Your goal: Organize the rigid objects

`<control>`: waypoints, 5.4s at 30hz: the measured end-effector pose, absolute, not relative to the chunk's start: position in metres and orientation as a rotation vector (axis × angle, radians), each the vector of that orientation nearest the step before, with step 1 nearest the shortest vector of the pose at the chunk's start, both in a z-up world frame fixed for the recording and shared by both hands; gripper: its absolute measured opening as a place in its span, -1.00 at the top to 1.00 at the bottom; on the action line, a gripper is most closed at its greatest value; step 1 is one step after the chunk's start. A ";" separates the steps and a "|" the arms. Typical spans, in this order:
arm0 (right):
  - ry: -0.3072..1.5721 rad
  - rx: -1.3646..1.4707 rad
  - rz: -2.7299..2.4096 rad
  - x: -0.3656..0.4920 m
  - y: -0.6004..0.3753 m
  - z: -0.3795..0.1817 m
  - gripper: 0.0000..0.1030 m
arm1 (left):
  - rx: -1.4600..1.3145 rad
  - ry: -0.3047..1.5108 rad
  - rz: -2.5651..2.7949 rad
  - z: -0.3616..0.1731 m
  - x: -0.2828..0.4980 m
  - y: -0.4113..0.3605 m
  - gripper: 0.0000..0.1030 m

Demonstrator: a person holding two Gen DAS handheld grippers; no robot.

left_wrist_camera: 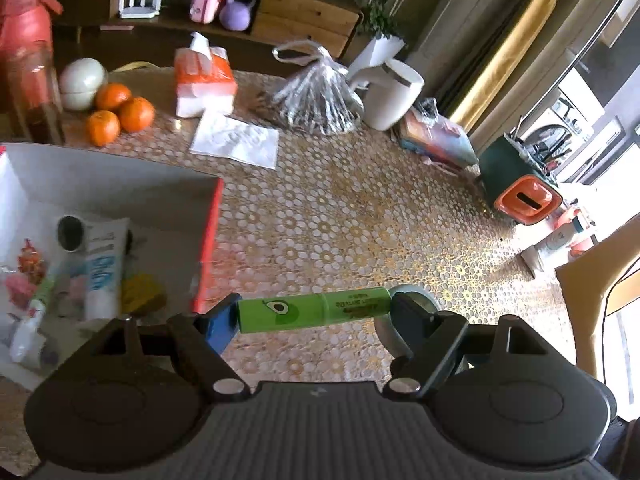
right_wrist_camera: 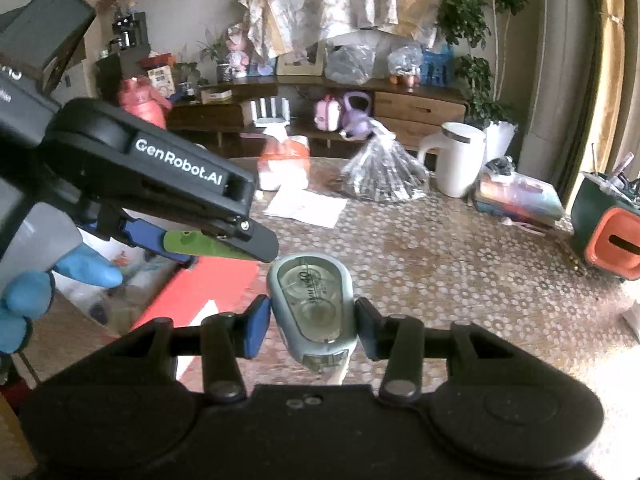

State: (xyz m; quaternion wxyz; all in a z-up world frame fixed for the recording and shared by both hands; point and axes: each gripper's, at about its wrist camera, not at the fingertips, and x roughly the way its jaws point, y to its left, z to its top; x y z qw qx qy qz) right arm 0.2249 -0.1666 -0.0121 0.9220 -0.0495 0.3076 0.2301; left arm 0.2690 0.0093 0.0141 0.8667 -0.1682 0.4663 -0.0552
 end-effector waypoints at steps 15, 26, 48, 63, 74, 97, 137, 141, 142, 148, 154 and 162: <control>0.616 -0.128 0.565 0.211 -0.097 -0.001 0.12 | -0.336 0.913 0.010 0.024 0.236 0.105 -0.57; 0.643 -0.138 0.612 0.219 -0.049 -0.008 0.12 | -0.298 0.904 0.111 0.015 0.233 0.169 -0.57; 0.730 -0.211 0.640 0.254 0.032 -0.060 0.12 | -0.244 1.033 0.202 -0.063 0.265 0.231 -0.57; 0.736 -0.263 0.628 0.254 0.042 -0.082 0.11 | -0.075 1.035 0.191 -0.087 0.290 0.203 -0.58; 0.738 -0.255 0.636 0.255 0.042 -0.082 0.09 | -0.120 1.193 0.166 -0.104 0.312 0.208 -0.57; 0.720 -0.174 0.629 0.232 0.013 -0.059 -0.26 | -0.290 1.056 0.147 -0.061 0.255 0.217 -0.65; 0.486 0.014 0.690 0.150 -0.072 -0.001 -1.00 | -0.047 0.639 0.137 0.011 0.116 0.137 -1.00; 0.482 0.028 0.689 0.147 -0.079 -0.002 -1.00 | -0.022 0.623 0.126 0.012 0.106 0.128 -1.00; 0.481 0.031 0.689 0.146 -0.080 -0.002 -1.00 | -0.023 0.622 0.125 0.012 0.104 0.127 -1.00; 0.476 0.038 0.690 0.140 -0.085 -0.005 -1.00 | -0.024 0.615 0.127 0.010 0.095 0.124 -1.00; 0.487 0.041 0.685 0.136 -0.089 -0.010 -1.00 | -0.040 0.616 0.131 0.008 0.089 0.122 -1.00; 0.509 0.053 0.674 0.133 -0.094 -0.016 -1.00 | -0.043 0.621 0.110 0.005 0.086 0.116 -1.00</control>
